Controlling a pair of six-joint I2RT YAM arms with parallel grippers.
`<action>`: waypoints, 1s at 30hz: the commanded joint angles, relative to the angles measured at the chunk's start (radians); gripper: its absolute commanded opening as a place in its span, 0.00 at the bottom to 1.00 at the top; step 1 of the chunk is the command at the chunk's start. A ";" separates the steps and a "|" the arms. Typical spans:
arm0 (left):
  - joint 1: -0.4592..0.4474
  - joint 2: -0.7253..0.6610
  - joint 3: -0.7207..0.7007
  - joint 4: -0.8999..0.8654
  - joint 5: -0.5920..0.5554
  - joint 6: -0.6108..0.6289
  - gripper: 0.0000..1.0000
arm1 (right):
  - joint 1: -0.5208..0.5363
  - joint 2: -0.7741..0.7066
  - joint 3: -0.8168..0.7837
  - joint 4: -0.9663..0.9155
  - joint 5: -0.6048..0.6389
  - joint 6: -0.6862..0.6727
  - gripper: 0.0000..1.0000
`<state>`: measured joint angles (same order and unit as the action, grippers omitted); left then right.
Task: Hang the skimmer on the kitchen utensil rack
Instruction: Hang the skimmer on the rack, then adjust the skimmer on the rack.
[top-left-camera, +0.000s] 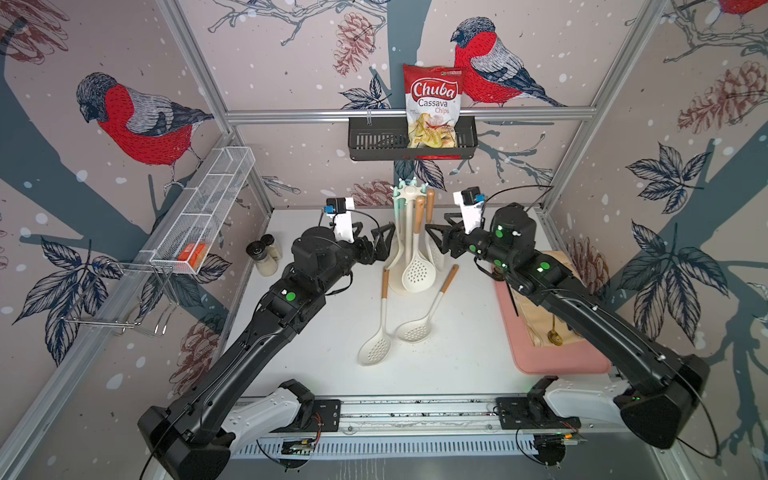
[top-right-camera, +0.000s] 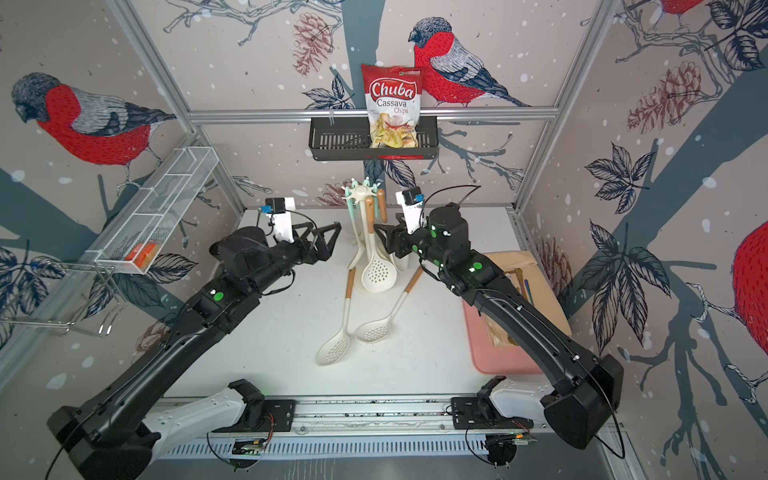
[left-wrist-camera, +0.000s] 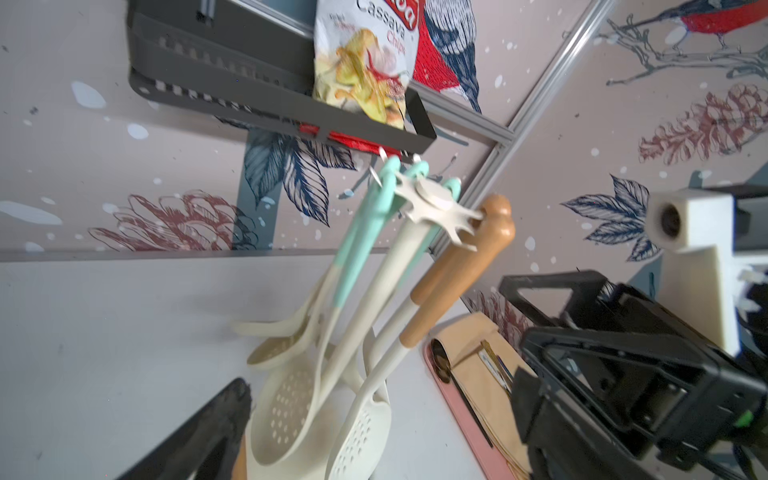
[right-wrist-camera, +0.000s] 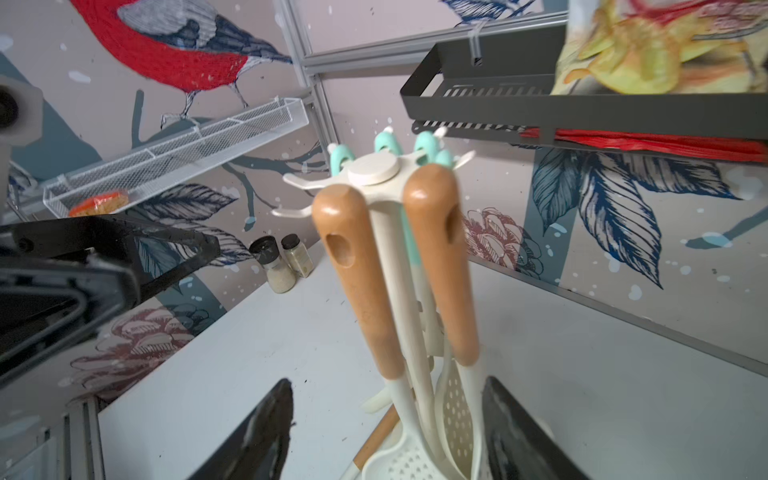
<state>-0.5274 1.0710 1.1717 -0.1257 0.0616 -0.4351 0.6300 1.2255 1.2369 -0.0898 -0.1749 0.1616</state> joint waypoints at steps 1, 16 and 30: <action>0.092 0.053 0.085 -0.047 0.132 0.021 0.98 | -0.075 -0.034 -0.009 0.113 -0.072 0.150 0.38; 0.230 0.428 0.453 0.043 0.507 -0.070 0.87 | -0.194 0.211 0.308 -0.002 -0.468 0.137 0.11; 0.227 0.497 0.446 0.129 0.622 -0.118 0.66 | -0.171 0.279 0.345 -0.034 -0.479 0.115 0.00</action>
<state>-0.3012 1.5654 1.6176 -0.0628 0.6369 -0.5449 0.4503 1.4963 1.5669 -0.1158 -0.6399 0.2901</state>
